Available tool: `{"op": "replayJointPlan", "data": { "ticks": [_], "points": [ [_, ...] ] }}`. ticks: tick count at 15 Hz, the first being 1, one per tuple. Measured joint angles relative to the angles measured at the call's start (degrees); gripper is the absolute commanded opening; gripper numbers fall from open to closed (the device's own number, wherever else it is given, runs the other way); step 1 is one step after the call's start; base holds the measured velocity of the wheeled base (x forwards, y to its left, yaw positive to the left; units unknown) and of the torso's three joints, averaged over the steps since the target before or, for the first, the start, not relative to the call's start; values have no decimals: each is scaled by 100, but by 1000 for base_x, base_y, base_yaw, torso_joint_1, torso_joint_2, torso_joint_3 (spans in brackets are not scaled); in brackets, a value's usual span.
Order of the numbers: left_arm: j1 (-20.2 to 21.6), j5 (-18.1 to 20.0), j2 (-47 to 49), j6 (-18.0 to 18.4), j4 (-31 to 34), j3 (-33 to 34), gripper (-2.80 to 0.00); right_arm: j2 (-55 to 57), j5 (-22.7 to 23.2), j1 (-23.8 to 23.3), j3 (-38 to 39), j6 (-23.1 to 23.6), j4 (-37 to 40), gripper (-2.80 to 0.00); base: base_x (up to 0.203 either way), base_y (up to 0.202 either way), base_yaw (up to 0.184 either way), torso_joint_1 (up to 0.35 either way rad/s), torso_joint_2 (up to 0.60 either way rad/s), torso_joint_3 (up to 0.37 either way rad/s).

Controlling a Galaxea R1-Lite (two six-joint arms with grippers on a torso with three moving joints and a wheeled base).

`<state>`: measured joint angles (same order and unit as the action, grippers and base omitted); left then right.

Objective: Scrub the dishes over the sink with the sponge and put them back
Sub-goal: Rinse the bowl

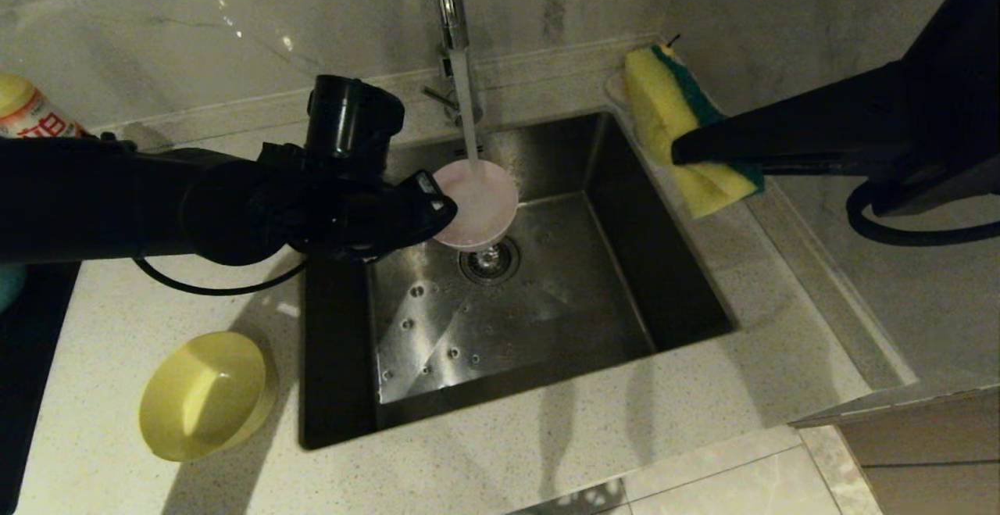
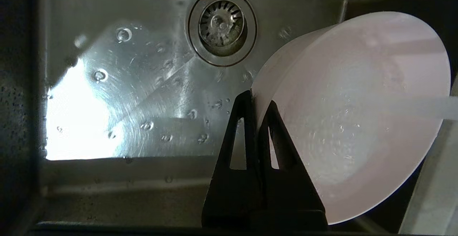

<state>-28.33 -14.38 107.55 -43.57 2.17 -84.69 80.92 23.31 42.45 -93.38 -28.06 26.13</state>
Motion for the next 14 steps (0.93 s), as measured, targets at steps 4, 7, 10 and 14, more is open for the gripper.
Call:
{"op": "replayJointPlan", "data": {
  "ticks": [4, 7, 10, 14],
  "points": [
    [6, -234, -174, 284, -130, 313, -280, -9, -165, -4, 13, 8, 1, -280, 0, 0, 0, 0, 0, 0],
    [95, -807, -370, 1075, -958, 612, -280, -13, -176, -21, 81, 8, -2, -280, 0, 0, 0, 0, 0, 0],
    [209, -978, -582, 2305, -2454, 1261, -280, -24, -179, -37, 119, 8, -7, -280, 0, 0, 0, 0, 0, 0],
    [331, -964, -700, 4018, -5106, 2385, -280, -52, -179, -39, 250, 9, -31, -280, 0, 0, 0, 0, 0, 0]
  ]
}}
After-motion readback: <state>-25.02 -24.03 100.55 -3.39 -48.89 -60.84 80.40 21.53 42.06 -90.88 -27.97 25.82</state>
